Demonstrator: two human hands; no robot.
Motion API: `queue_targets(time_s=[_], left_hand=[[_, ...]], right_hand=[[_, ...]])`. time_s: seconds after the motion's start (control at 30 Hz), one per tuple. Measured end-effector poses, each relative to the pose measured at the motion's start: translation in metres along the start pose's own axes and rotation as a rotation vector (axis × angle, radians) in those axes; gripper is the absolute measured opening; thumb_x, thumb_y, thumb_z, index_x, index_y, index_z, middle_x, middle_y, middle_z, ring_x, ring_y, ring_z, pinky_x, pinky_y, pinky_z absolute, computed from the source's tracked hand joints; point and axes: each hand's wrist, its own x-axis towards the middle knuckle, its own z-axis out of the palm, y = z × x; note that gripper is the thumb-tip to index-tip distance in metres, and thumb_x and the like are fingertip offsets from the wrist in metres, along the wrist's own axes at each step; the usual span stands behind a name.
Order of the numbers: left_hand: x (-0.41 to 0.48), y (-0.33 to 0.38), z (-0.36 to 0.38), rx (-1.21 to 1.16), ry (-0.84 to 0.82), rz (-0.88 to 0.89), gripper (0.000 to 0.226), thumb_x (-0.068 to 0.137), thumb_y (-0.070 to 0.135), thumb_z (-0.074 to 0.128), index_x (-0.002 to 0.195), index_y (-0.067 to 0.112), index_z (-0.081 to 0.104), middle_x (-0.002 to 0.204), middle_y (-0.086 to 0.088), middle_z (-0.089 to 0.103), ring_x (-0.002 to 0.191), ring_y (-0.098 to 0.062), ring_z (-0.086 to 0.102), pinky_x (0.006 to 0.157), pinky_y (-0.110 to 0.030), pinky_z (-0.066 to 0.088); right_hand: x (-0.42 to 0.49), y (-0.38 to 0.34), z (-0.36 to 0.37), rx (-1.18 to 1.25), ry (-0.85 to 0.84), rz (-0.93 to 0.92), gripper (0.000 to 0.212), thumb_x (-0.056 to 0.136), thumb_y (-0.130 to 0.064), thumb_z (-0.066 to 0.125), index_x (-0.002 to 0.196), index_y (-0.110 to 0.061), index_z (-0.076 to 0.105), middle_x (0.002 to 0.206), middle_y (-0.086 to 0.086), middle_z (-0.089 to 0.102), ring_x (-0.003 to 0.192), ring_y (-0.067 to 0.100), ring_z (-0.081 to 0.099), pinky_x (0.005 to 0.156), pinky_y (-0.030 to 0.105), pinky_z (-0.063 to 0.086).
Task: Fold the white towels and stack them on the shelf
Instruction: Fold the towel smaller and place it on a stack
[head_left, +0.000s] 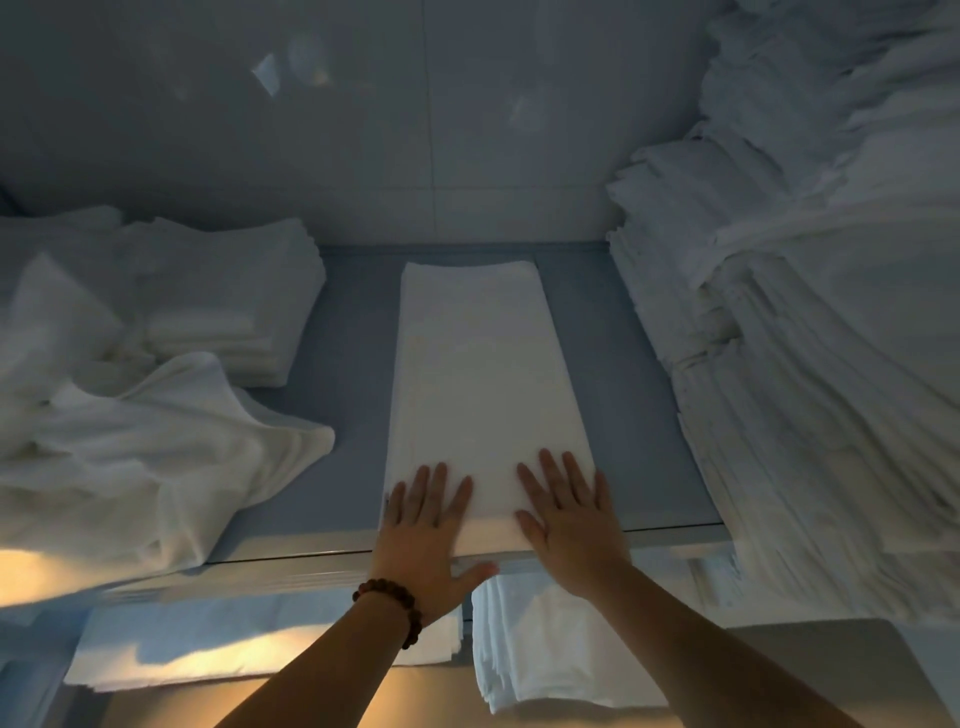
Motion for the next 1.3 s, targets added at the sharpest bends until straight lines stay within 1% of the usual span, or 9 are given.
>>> queue_targets(time_s=[0.17, 0.23, 0.33, 0.53, 0.67, 0.83, 0.97, 1.1, 1.3], left_hand=[[-0.02, -0.002, -0.002, 0.038, 0.038, 0.044, 0.104, 0.054, 0.054, 0.078, 0.143, 0.021, 0.034, 0.145, -0.017, 0.038, 0.13, -0.035, 0.041, 0.111, -0.051, 0.028], [-0.025, 0.0, -0.001, 0.063, 0.059, 0.032, 0.102, 0.044, 0.029, 0.088, 0.136, 0.02, 0.047, 0.135, -0.018, 0.051, 0.122, -0.035, 0.051, 0.1, -0.048, 0.039], [-0.035, 0.001, 0.0, 0.086, 0.061, 0.01, 0.094, 0.061, 0.007, 0.078, 0.143, 0.021, 0.034, 0.143, -0.021, 0.04, 0.13, -0.038, 0.04, 0.106, -0.052, 0.029], [-0.053, 0.009, 0.0, 0.092, -0.039, -0.067, 0.071, 0.095, 0.004, 0.03, 0.147, 0.023, -0.015, 0.156, -0.016, -0.008, 0.144, -0.033, -0.007, 0.111, -0.044, -0.011], [-0.065, 0.013, -0.004, 0.059, -0.023, -0.057, 0.072, 0.093, -0.002, 0.026, 0.147, 0.028, -0.01, 0.158, -0.01, -0.007, 0.145, -0.027, -0.007, 0.112, -0.041, -0.011], [-0.088, 0.021, -0.021, 0.033, 0.05, -0.103, 0.06, 0.091, 0.002, 0.039, 0.144, 0.027, 0.028, 0.152, 0.002, 0.029, 0.142, -0.017, 0.022, 0.116, -0.042, 0.003], [-0.119, 0.032, -0.04, -0.049, 0.288, -0.095, 0.046, 0.056, 0.012, 0.085, 0.098, 0.024, 0.07, 0.1, 0.003, 0.072, 0.096, -0.014, 0.067, 0.099, -0.042, 0.039], [-0.145, 0.034, -0.055, -0.137, 0.48, -0.08, 0.042, 0.052, 0.0, 0.083, 0.088, 0.017, 0.071, 0.085, -0.002, 0.072, 0.076, -0.02, 0.068, 0.089, -0.047, 0.05], [-0.195, 0.036, -0.076, -0.278, 0.62, -0.086, 0.036, 0.064, -0.009, 0.074, 0.095, 0.009, 0.067, 0.088, -0.008, 0.068, 0.076, -0.027, 0.063, 0.076, -0.042, 0.056]], right_hand=[[-0.026, -0.004, 0.003, -0.009, -0.013, -0.045, 0.093, 0.075, -0.083, 0.02, 0.146, -0.034, -0.015, 0.152, 0.005, -0.024, 0.142, 0.031, -0.021, 0.115, 0.052, -0.012], [-0.036, -0.009, 0.001, -0.07, -0.034, -0.036, 0.104, 0.076, -0.067, 0.054, 0.147, -0.032, -0.015, 0.154, 0.014, -0.017, 0.144, 0.036, -0.012, 0.116, 0.053, -0.005], [-0.048, -0.022, -0.004, -0.056, 0.093, 0.018, 0.102, 0.049, -0.017, 0.089, 0.14, -0.023, 0.042, 0.139, 0.024, 0.046, 0.127, 0.04, 0.047, 0.105, 0.052, 0.038], [-0.064, -0.018, -0.005, -0.09, 0.172, -0.021, 0.086, 0.038, -0.015, 0.092, 0.119, -0.017, 0.065, 0.116, 0.02, 0.066, 0.105, 0.035, 0.065, 0.095, 0.05, 0.048], [-0.079, -0.012, -0.003, -0.064, 0.237, -0.041, 0.082, 0.038, -0.007, 0.088, 0.116, -0.015, 0.067, 0.115, 0.016, 0.068, 0.105, 0.03, 0.066, 0.113, 0.047, 0.009], [-0.113, 0.001, -0.004, -0.003, 0.315, -0.053, 0.077, 0.033, 0.004, 0.083, 0.106, -0.018, 0.072, 0.108, 0.001, 0.072, 0.102, 0.017, 0.068, 0.11, 0.047, 0.006], [-0.14, -0.002, -0.008, 0.042, 0.427, 0.03, 0.071, 0.03, 0.006, 0.081, 0.096, -0.02, 0.073, 0.095, -0.005, 0.073, 0.089, 0.013, 0.07, 0.108, 0.045, 0.016], [-0.166, -0.015, -0.019, 0.132, 0.562, 0.103, 0.062, 0.039, 0.012, 0.076, 0.091, -0.02, 0.07, 0.087, -0.002, 0.071, 0.078, 0.02, 0.068, 0.087, 0.046, 0.05], [-0.208, -0.039, -0.033, 0.223, 0.739, 0.161, 0.044, 0.06, 0.014, 0.074, 0.093, -0.014, 0.068, 0.08, 0.0, 0.068, 0.073, 0.024, 0.065, 0.077, 0.042, 0.051]])
